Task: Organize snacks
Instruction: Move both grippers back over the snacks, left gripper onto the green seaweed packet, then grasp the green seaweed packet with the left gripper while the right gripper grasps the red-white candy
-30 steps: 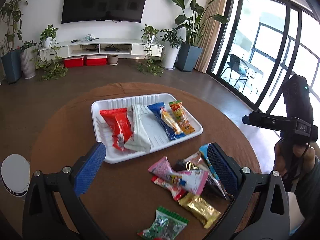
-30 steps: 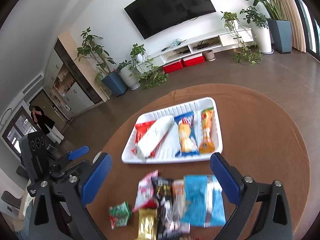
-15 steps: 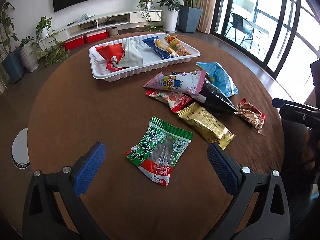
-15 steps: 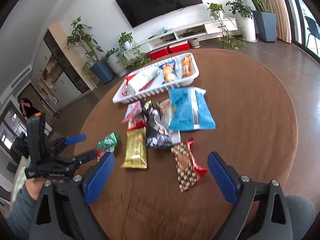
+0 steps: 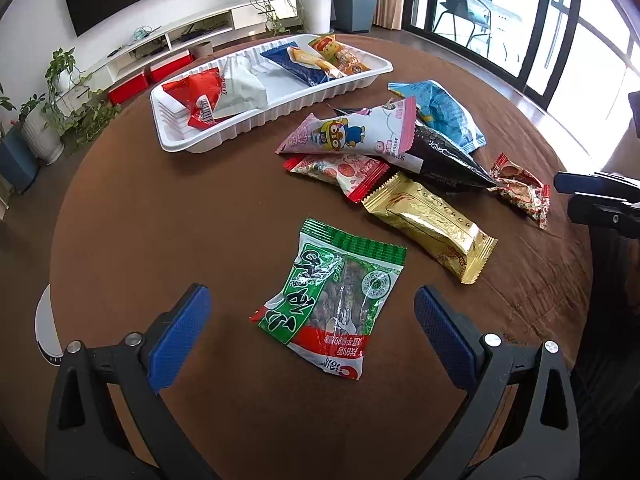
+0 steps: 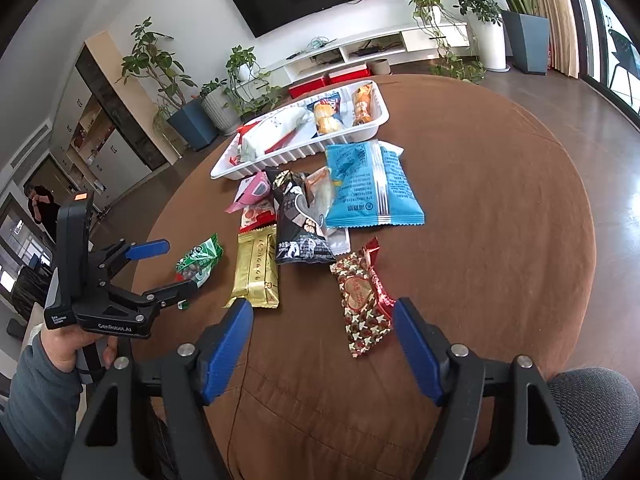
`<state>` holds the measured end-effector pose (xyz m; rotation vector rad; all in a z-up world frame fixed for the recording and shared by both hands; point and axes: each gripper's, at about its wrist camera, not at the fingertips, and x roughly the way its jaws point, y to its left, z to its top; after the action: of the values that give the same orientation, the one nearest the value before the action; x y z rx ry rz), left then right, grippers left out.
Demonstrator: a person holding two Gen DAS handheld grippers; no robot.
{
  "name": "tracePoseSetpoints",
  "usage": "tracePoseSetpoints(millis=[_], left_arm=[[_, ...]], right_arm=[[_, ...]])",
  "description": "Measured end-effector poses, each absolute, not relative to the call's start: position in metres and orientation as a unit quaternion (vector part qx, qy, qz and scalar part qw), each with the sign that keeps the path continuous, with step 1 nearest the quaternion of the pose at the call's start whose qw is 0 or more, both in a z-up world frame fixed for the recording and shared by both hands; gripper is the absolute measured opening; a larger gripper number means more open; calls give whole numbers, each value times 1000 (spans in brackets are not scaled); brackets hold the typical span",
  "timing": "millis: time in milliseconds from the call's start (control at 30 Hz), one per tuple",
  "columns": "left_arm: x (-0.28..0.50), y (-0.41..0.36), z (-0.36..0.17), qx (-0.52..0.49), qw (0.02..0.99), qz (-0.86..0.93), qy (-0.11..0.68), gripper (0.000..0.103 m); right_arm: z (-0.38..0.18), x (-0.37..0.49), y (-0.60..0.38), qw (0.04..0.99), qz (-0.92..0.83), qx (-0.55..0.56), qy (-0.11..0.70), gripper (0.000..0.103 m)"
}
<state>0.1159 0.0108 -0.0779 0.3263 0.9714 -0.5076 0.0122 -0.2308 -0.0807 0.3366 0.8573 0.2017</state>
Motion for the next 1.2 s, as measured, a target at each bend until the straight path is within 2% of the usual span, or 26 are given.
tracePoseSetpoints(millis=[133, 233, 300, 367, 633, 667, 767, 867, 1000, 1200], left_arm=[[123, 8, -80, 156, 832, -255, 466, 102], [127, 8, -81, 156, 826, -261, 474, 94], [131, 8, -83, 154, 820, -266, 484, 77], [131, 8, -87, 157, 813, -266, 494, 70], [133, 9, -94, 160, 804, -267, 506, 69], [135, 9, -94, 157, 805, -267, 506, 66], [139, 11, -91, 146, 808, -264, 507, 46], [141, 13, -90, 137, 807, -265, 510, 43], [137, 13, -89, 132, 809, -264, 508, 31], [126, 15, -88, 115, 811, -274, 504, 29]], right_arm=[[-83, 11, -231, 888, 96, 161, 420, 74], [-82, 10, -231, 888, 97, 160, 421, 74], [-83, 9, -231, 888, 98, 158, 421, 73], [-83, 10, -230, 886, 99, 158, 424, 73], [-82, 11, -228, 884, 103, 156, 429, 73], [-82, 12, -227, 884, 103, 155, 430, 73], [-81, 12, -226, 884, 104, 154, 430, 72], [-82, 12, -226, 883, 103, 154, 430, 72], [-81, 12, -226, 883, 102, 153, 432, 72], [-80, 11, -224, 883, 99, 143, 436, 71]])
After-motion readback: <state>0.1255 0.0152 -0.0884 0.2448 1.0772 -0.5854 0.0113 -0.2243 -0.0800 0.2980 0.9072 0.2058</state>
